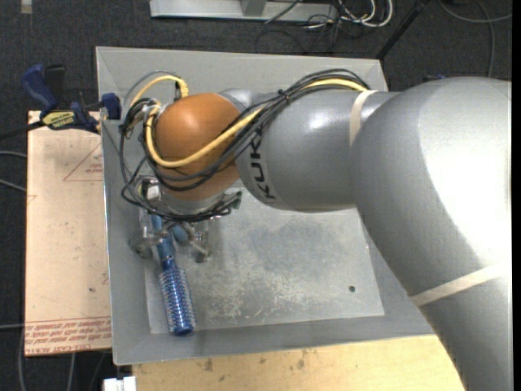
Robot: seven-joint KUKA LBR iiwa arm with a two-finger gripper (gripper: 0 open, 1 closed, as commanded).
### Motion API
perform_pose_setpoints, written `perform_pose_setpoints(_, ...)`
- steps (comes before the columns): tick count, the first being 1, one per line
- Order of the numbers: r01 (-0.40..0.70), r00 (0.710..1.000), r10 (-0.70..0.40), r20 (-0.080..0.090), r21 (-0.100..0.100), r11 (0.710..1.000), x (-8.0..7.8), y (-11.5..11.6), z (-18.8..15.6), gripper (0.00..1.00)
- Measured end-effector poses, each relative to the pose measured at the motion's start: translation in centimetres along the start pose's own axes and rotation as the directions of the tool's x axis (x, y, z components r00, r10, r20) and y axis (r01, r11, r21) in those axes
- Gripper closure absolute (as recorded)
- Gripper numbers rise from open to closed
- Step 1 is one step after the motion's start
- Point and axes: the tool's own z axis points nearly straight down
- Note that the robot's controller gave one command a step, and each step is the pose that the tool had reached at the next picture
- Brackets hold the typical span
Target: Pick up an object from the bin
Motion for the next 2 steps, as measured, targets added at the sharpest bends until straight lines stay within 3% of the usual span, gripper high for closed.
perform_pose_setpoints(1, 0.0, 1.0, 0.001, 0.006, -0.001, 1.0, -0.2, 0.1, 0.0, 1.0)
perform_pose_setpoints(2, 0.614, 0.789, -0.614, 0.005, 0.007, 0.789, 3.0, 3.1, -13.3, 1.0)
